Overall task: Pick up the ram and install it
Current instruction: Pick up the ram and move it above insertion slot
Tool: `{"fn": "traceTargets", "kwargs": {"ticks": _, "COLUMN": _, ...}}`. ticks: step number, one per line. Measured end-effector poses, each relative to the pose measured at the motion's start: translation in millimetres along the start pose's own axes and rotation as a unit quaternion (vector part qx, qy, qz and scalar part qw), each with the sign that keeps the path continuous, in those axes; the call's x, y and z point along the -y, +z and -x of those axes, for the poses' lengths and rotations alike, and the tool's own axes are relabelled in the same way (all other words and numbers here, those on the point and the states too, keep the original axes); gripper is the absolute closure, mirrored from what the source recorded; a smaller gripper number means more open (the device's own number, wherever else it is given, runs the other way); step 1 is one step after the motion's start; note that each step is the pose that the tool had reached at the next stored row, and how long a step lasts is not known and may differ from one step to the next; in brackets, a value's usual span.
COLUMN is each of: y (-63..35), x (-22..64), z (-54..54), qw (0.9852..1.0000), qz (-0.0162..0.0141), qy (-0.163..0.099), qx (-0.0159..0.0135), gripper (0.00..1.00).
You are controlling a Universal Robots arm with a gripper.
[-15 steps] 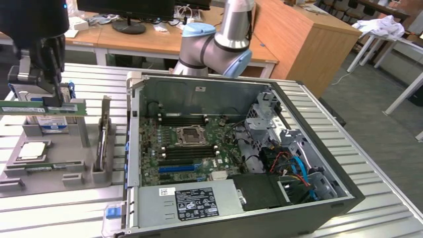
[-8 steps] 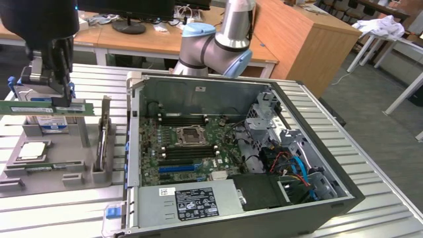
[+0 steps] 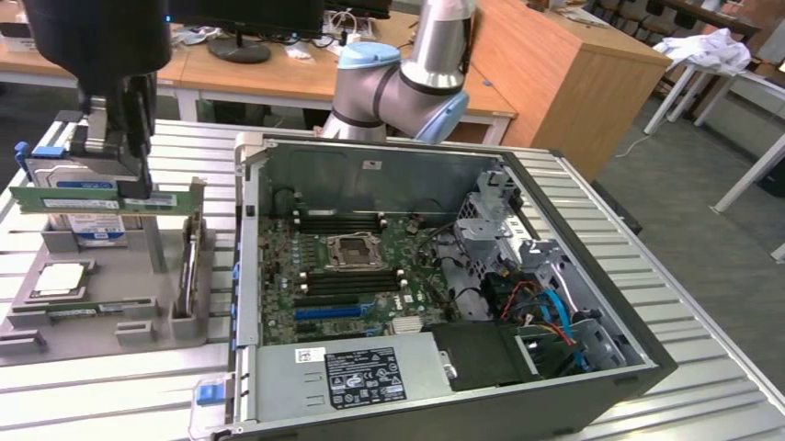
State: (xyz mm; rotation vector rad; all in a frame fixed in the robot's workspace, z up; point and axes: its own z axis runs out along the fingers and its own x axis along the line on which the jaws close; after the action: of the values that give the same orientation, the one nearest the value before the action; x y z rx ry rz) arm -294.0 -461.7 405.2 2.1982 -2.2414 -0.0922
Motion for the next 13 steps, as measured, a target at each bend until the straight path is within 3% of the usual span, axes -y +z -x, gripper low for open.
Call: {"fn": "traceTargets", "kwargs": {"ticks": 13, "y": -1.0, "x": 24.9, "z": 0.5, "qw": 1.0, "qz": 0.0001, "qy": 0.0, "qx": 0.0, "gripper": 0.89}}
